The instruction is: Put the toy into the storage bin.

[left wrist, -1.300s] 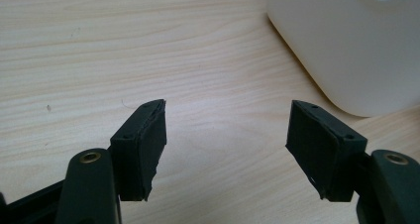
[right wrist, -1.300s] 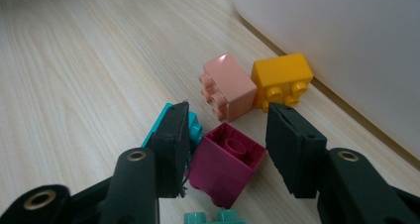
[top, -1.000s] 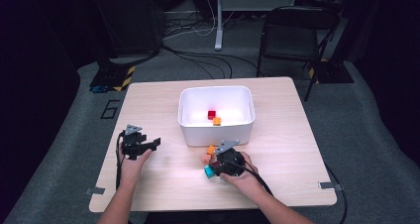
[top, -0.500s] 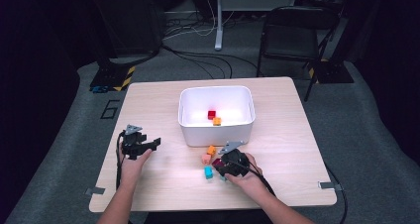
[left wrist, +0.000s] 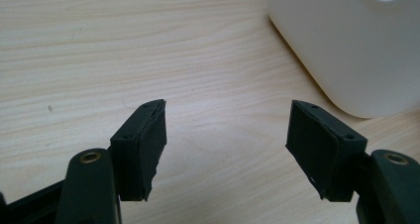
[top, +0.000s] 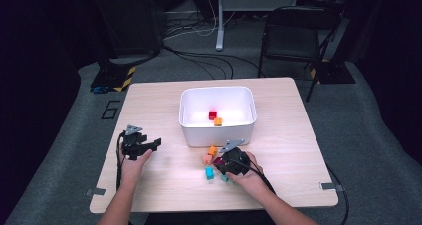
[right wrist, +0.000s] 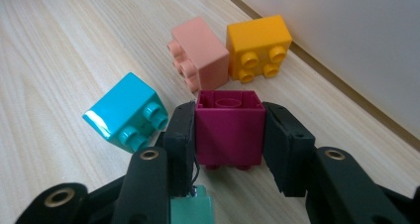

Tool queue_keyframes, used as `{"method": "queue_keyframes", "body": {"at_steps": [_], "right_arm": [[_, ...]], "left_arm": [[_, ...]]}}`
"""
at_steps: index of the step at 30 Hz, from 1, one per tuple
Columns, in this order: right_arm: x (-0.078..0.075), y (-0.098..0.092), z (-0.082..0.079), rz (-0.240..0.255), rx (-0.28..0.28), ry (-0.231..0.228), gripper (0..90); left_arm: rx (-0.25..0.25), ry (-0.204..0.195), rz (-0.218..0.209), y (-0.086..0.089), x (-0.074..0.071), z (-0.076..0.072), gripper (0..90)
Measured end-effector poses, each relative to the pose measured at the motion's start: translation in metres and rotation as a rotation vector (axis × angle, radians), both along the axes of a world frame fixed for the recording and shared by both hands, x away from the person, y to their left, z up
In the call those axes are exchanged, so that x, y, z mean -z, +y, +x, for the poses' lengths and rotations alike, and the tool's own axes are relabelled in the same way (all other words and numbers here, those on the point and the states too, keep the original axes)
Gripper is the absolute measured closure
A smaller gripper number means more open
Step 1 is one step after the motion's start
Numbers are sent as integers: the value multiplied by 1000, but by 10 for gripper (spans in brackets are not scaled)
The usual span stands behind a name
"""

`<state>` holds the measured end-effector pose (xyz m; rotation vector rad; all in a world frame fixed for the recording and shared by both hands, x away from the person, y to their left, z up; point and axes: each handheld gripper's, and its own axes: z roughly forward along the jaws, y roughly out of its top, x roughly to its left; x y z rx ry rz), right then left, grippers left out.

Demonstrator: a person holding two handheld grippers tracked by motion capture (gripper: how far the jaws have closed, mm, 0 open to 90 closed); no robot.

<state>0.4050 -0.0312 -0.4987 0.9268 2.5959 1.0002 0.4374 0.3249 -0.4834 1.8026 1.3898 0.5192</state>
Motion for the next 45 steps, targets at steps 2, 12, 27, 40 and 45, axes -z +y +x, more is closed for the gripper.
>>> {"method": "queue_keyframes", "body": {"at_steps": [2,12,27,40,45], "right_arm": [[-3,-1,0,1,-4,-2,583],[-24,-5,-3,27,-36,-5,583],[-63,-12,-6,55,-77,-5,583],[-102,-18,0,107,-87,8,583],[-116,-20,4,118,-90,1,583]], "left_arm": [[4,2,2,0,0,0,314],[6,6,5,-1,0,0,314],[6,7,2,0,0,0,314],[6,6,4,-1,0,1,314],[10,6,5,-1,0,1,313]]}}
